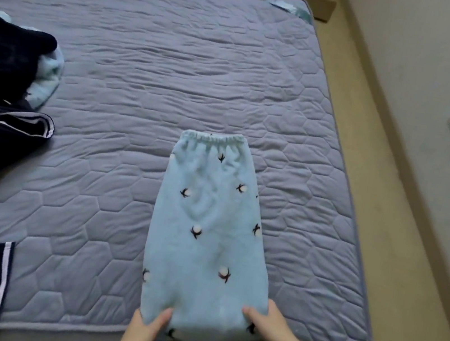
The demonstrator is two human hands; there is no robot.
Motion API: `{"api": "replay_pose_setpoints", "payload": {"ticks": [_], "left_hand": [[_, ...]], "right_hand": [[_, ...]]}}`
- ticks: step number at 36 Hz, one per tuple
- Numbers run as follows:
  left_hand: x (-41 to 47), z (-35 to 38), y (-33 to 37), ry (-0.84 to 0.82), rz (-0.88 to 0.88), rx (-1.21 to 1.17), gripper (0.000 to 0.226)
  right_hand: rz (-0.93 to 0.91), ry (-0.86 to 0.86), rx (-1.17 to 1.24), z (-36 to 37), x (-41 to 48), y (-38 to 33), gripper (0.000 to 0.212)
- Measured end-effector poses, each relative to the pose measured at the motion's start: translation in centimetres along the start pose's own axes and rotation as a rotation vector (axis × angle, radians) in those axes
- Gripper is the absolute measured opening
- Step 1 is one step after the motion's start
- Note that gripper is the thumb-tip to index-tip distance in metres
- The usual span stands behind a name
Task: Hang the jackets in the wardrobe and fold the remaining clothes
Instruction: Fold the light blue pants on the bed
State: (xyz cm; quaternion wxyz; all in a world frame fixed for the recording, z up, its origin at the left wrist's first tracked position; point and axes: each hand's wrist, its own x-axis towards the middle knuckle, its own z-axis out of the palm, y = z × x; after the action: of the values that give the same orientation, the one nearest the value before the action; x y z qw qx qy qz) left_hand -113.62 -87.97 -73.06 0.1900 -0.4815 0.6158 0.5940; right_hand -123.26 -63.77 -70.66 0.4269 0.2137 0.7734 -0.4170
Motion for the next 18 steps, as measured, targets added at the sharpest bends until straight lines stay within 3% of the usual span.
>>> {"api": "replay_pose_setpoints", "payload": {"ticks": [3, 8, 14, 18], "left_hand": [[0.0, 0.4, -1.0, 0.103, -0.006, -0.12, 0.04], [-0.6, 0.3, -2.7, 0.155, 0.032, -0.119, 0.034], [-3.3, 0.2, -4.4, 0.047, -0.214, -0.26, 0.035], [-7.8, -1.7, -4.4, -0.061, -0.229, -0.148, 0.027]], "right_hand": [[0.014, -0.011, 0.029, -0.1, 0.3, 0.8, 0.02], [0.0, 0.033, 0.045, -0.9, -0.4, 2.8, 0.018], [0.037, 0.123, 0.133, -0.1, -3.2, 6.2, 0.02], [0.097, 0.059, 0.108, -1.3, -5.8, 7.5, 0.028]]}}
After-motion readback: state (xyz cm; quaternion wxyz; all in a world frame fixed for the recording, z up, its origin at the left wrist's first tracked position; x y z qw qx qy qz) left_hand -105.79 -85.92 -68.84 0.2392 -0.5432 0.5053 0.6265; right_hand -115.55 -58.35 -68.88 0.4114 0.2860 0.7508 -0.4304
